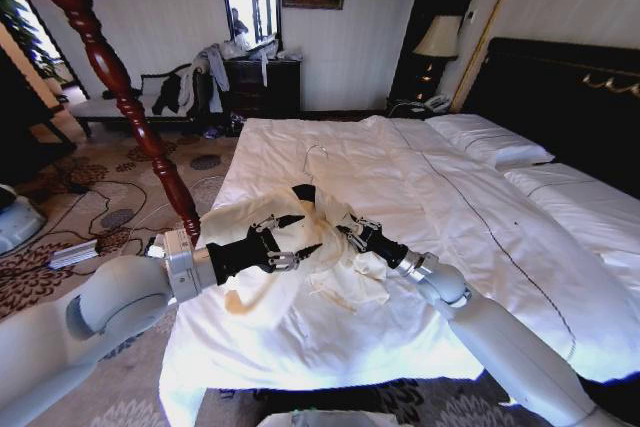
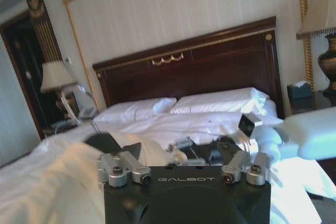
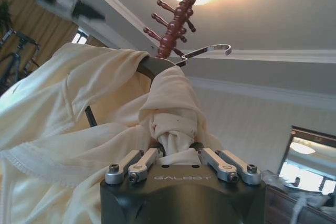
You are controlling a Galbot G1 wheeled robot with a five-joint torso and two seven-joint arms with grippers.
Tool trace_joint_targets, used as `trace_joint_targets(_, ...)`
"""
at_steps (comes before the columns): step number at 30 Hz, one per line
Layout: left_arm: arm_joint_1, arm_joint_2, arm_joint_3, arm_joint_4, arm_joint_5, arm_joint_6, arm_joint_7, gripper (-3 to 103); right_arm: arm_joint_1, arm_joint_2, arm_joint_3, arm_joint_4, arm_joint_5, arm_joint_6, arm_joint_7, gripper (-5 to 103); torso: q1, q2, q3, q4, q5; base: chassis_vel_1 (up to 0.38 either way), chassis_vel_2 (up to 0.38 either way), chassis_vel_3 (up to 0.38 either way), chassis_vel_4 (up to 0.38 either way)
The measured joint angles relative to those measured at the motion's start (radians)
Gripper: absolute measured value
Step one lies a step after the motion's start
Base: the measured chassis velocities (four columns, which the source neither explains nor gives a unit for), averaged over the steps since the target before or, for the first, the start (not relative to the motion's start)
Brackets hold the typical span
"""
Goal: Pick up the clothes from the bed and hang them on the clothes hanger.
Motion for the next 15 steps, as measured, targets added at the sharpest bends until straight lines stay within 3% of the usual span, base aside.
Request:
trace_joint_targets(1, -0.003, -0.002, -0.009, -0.002, -0.002, -0.006, 0.0, 87, 0.0, 0.004, 0.006, -0.018, -0.012, 0.015, 0.0, 20, 0.0, 0.0, 0.0, 0.0001, 0.0, 0.0, 0.0, 0.0, 0.0)
trace_joint_targets(2, -0.01, -0.003, -0.03, -0.003, -0.002, -0.019, -0.001, 97, 0.0, 0.012, 0.015, -0.051, -0.034, 0.041, -0.001, 20, 0.0, 0.0, 0.0, -0.0001, 0.0001, 0.0, 0.0, 0.0, 0.0)
trace_joint_targets(7, -0.037, 0.004, -0.071, 0.032, -0.008, -0.03, -0.004, 100, -0.001, 0.037, 0.028, -0.124, -0.085, 0.101, -0.009, 20, 0.0, 0.0, 0.0, -0.0002, 0.0003, 0.0, 0.0, 0.0, 0.0)
trace_joint_targets(11, -0.054, 0.02, -0.079, 0.093, -0.013, 0.005, -0.003, 100, -0.001, 0.046, 0.031, -0.131, -0.122, 0.126, -0.01, 20, 0.0, 0.0, 0.0, -0.0001, 0.0001, 0.0, 0.0, 0.0, 0.0)
trace_joint_targets(12, -0.054, 0.035, -0.073, 0.148, -0.018, 0.043, 0.018, 100, -0.001, 0.05, 0.035, -0.123, -0.158, 0.143, -0.009, 20, 0.0, 0.0, 0.0, -0.0001, 0.0001, 0.0, 0.0, 0.0, 0.0)
trace_joint_targets(15, -0.047, 0.04, -0.058, 0.195, -0.036, 0.069, 0.048, 100, 0.001, 0.051, 0.039, -0.104, -0.189, 0.156, -0.002, 20, 0.0, 0.0, 0.0, 0.0, -0.0001, 0.0, 0.0, 0.0, 0.0)
